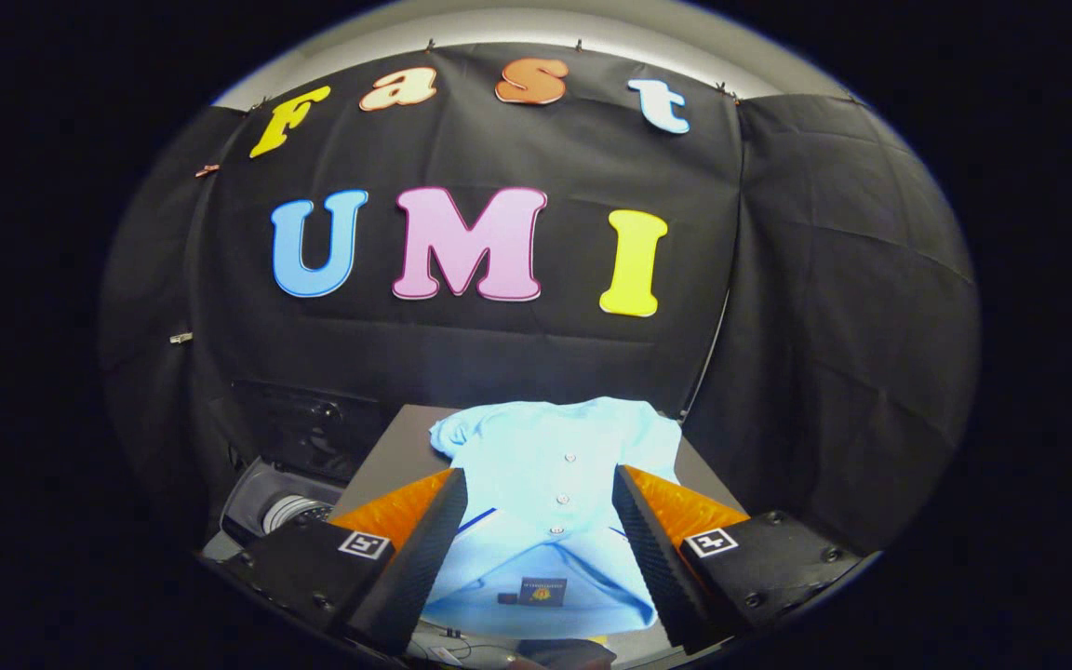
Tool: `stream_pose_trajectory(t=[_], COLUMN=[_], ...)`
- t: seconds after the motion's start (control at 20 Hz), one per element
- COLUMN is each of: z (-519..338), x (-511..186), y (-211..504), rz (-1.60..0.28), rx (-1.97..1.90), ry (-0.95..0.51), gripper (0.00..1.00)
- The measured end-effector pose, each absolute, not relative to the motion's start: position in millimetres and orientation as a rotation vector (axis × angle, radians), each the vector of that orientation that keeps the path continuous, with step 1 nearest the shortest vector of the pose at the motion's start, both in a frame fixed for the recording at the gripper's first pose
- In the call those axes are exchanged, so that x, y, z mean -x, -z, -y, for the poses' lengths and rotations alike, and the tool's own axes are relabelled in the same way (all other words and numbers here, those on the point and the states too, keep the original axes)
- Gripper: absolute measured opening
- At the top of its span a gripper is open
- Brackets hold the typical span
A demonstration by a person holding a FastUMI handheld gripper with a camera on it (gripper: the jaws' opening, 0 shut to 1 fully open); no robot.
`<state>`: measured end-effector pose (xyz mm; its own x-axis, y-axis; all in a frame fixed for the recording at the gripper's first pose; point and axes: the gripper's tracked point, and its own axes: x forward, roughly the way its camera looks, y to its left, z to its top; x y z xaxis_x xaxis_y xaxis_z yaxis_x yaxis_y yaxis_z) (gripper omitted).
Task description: Put the clothes into the washing machine and then close the washing machine lid.
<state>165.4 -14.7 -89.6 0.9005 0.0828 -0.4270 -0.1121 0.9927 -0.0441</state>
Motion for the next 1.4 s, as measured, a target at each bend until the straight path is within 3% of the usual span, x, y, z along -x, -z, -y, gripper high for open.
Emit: stream_pose_trajectory(t=[0.35, 0.9, 0.95, 1.1, 1.25, 1.4], z=[29, 20, 13, 5, 2, -12], x=[-227, -246, -245, -239, -243, -237], y=[155, 188, 188, 190, 182, 166], rz=[-0.636, -0.722, -0.721, -0.7, -0.672, -0.656], rx=[0.003, -0.017, 0.037, 0.16, 0.127, -0.08], ry=[-0.06, -0.06, -0.11, -0.149, -0.151, -0.222], gripper=[0.99, 0.99, 0.94, 0.2, 0.08, 0.08])
